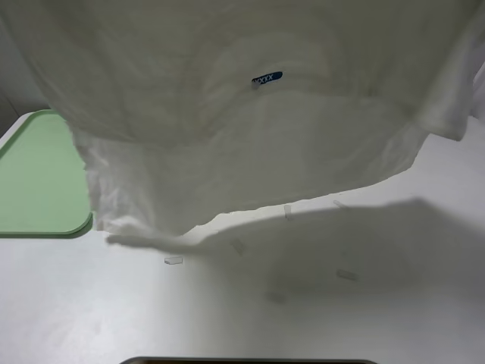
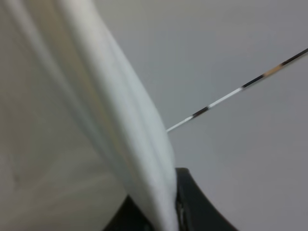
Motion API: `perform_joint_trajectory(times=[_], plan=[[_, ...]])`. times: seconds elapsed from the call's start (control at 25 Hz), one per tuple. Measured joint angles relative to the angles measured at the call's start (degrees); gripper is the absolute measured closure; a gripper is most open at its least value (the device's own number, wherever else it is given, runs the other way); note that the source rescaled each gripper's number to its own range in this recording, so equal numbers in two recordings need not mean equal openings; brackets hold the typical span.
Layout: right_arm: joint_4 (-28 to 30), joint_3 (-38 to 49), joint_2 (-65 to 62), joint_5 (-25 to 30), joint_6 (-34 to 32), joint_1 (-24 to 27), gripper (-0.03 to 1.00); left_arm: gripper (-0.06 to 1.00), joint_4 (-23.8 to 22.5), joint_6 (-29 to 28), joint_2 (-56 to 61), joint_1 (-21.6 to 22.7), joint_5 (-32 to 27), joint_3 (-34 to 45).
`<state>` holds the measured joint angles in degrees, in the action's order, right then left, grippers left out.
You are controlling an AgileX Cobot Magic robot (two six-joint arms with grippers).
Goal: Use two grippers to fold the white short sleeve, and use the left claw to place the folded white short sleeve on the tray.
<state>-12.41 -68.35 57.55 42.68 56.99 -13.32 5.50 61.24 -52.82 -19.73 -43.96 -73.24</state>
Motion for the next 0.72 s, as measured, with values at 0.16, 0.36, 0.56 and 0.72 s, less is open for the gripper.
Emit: perform_joint_trajectory(times=[0.16, 0.36, 0.56, 0.72], plan=[[-0.2, 0.0, -4.2, 0.5, 0.1, -0.3, 0.93, 0.94, 0.6, 0.0, 2.7, -0.1, -0.9, 0.0], [-0.2, 0.0, -10.6, 8.7, 2.2, -0.5, 0.93, 0.94, 1.7, 0.0, 6.1, -0.2, -4.3, 0.0], [-0.1, 0.0, -14.6, 13.1, 2.8, -0.5, 0.93, 0.94, 2.5, 0.0, 7.5, -0.2, -8.8, 0.0], [0.1, 0.0, -17.4, 18.3, 2.9, -0.5, 0.93, 0.94, 2.9, 0.0, 8.4, -0.3, -10.1, 0.0]])
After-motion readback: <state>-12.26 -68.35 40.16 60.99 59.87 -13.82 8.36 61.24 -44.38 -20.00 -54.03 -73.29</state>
